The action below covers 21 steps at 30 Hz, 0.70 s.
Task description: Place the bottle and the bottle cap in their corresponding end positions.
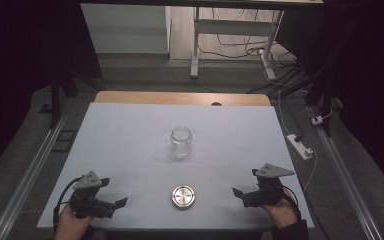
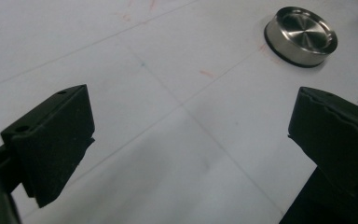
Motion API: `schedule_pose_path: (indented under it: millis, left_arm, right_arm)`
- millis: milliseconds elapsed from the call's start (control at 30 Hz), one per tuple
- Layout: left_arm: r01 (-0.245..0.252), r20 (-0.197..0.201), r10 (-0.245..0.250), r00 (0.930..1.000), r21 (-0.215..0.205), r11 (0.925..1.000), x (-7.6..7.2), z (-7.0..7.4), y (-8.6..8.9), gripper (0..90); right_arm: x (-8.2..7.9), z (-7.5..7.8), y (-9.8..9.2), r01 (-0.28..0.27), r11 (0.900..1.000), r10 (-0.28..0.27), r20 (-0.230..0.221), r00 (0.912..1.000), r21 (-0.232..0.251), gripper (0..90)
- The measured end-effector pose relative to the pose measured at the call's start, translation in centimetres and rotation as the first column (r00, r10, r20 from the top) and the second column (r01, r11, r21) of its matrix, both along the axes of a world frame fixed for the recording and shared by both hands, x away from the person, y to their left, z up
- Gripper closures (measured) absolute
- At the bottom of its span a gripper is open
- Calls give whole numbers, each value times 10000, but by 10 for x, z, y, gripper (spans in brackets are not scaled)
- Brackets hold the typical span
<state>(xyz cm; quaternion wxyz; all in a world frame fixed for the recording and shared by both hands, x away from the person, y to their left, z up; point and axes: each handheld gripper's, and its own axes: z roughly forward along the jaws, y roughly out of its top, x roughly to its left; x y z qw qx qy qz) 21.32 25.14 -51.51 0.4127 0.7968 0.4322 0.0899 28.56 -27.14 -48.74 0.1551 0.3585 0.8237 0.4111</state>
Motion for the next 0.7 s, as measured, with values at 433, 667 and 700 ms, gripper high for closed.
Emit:
schedule_pose_path:
  millis: [433,667,700]
  left_arm:
    - [-768,71,766,9970,387,9963,-16,-5,16,14]
    - [-767,-102,773,9970,512,9957,-15,-6,15,12]
    - [-739,-127,746,9971,486,9961,-15,-6,15,11]
  right_arm:
    - [-15,-5,-33,802,9968,-800,-435,9958,30,0]
    - [-18,-10,-36,922,9954,-941,-755,9927,-274,0]
    - [-18,-10,-36,950,9951,-970,-788,9922,-290,0]
